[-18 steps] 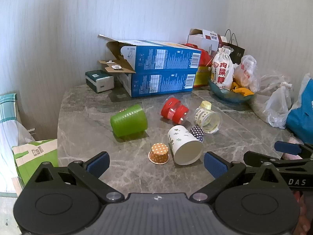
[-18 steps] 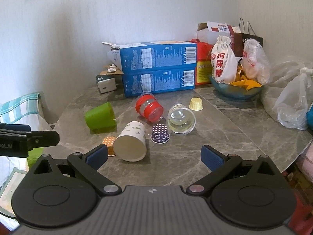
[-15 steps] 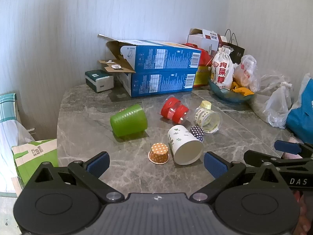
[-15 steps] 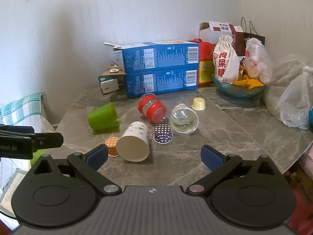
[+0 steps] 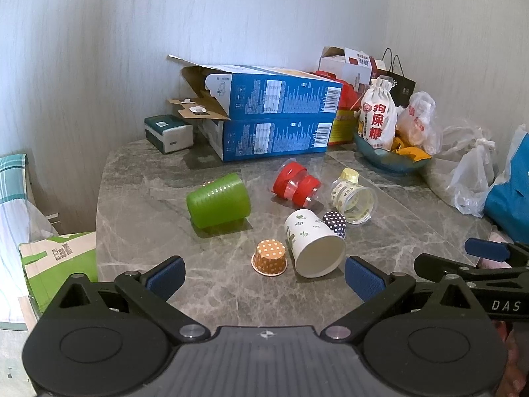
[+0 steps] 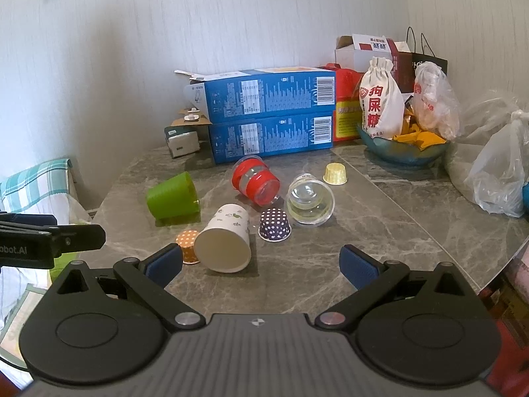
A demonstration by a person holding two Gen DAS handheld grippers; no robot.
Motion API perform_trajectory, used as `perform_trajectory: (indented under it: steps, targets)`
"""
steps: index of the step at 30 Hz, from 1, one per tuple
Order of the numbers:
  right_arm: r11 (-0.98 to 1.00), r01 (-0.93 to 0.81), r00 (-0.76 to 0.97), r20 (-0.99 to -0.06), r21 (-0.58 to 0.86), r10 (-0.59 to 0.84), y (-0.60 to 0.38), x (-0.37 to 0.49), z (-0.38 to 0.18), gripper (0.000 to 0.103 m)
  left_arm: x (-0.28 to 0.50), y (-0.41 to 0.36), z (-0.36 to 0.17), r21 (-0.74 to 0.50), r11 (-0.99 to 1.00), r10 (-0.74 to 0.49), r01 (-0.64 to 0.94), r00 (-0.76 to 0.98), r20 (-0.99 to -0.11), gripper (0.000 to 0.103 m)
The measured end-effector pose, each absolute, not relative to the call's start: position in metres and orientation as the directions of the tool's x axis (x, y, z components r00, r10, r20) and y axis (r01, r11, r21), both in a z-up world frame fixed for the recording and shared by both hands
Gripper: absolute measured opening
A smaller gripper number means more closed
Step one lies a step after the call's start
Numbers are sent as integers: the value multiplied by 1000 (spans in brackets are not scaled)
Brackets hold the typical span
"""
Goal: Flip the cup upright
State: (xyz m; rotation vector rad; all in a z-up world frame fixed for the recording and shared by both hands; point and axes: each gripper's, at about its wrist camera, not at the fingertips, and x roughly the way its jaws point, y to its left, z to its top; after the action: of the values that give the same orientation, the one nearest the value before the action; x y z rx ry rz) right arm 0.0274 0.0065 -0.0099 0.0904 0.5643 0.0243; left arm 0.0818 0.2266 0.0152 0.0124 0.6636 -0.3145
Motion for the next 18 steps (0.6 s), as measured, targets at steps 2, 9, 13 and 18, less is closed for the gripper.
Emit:
perform_trajectory:
  steps: [2, 9, 13, 18]
  targets:
    - [996, 2, 845, -532, 91, 47, 6, 27, -10, 102, 81, 227, 15, -89, 952, -284, 292, 743, -606, 103]
    - [996, 1, 843, -535, 87, 46, 6, 27, -11, 102, 81, 228, 15, -89, 955, -278, 284, 742, -610, 103]
    - [997, -3, 845, -532, 82, 46, 7, 27, -10, 102, 79, 230, 16, -88, 954, -281, 288, 746, -604, 103]
    - [997, -3, 845, -533, 81, 46, 7, 27, -10, 102, 79, 230, 16, -84, 953, -280, 290, 747, -604, 103]
